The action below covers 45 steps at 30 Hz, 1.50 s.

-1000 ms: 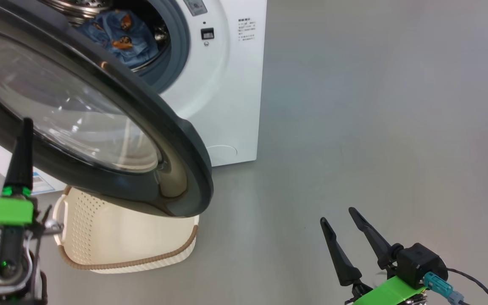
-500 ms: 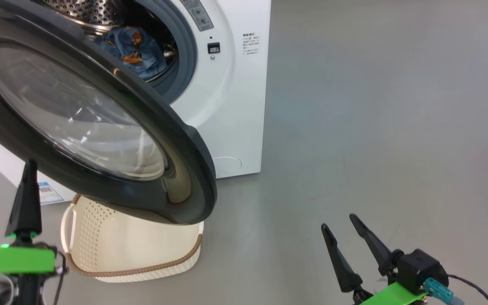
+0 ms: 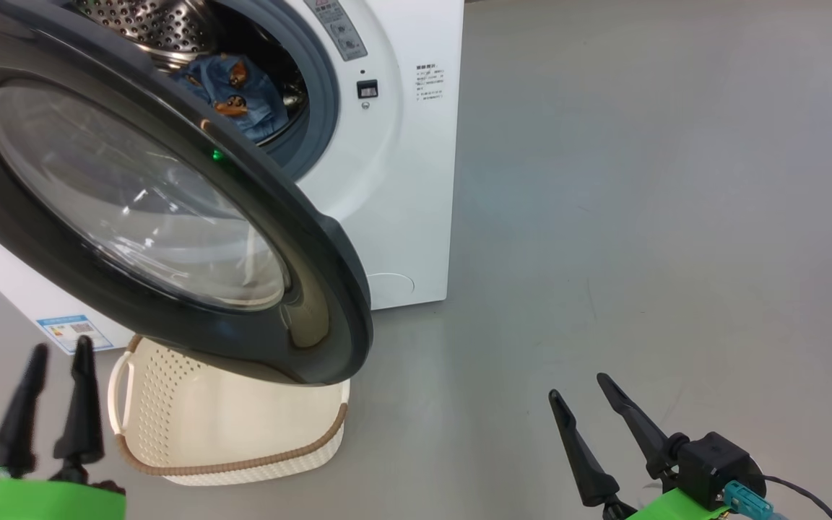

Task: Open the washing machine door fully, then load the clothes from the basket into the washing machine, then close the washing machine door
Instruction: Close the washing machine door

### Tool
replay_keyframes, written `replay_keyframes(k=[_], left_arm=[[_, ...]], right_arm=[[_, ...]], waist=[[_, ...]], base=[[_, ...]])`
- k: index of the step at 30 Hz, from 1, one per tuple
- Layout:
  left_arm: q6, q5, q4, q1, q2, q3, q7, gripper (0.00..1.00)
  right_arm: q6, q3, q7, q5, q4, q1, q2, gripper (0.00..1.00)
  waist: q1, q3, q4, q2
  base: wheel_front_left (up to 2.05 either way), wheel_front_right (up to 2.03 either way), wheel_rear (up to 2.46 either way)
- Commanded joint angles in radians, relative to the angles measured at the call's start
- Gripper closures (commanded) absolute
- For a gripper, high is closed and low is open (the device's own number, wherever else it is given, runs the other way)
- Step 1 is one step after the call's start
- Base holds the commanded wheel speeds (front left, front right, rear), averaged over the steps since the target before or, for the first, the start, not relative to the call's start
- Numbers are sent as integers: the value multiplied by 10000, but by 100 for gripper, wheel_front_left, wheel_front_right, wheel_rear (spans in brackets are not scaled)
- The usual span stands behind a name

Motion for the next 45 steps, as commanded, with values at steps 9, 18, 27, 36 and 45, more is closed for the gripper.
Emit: replay_keyframes(k=[9, 18, 27, 36, 45], left_arm=[[754, 2555, -455, 340, -32, 770, -133, 0], [673, 3452, -645, 861, -804, 1318, -134, 0], [231, 4094, -609, 1195, -1362, 1666, -135, 0], [-118, 4270, -444, 1415, -1655, 1954, -135, 0], [-240, 4438, -365, 1550, -1854, 2135, -135, 0]], right_arm=[[14, 128, -122, 13, -309, -99, 31, 0], [14, 64, -122, 8, -416, -76, 15, 0], [14, 18, -122, -23, -456, -63, 28, 0], [14, -5, -122, -48, -468, -58, 26, 0], [14, 10, -122, -52, -436, -46, 20, 0]], waist=[[0, 43, 22, 0], [0, 68, -10, 0], [0, 109, -50, 0], [0, 106, -19, 0], [0, 18, 23, 0]], base=[[0, 0, 0], [0, 0, 0], [0, 0, 0], [0, 0, 0], [0, 0, 0]])
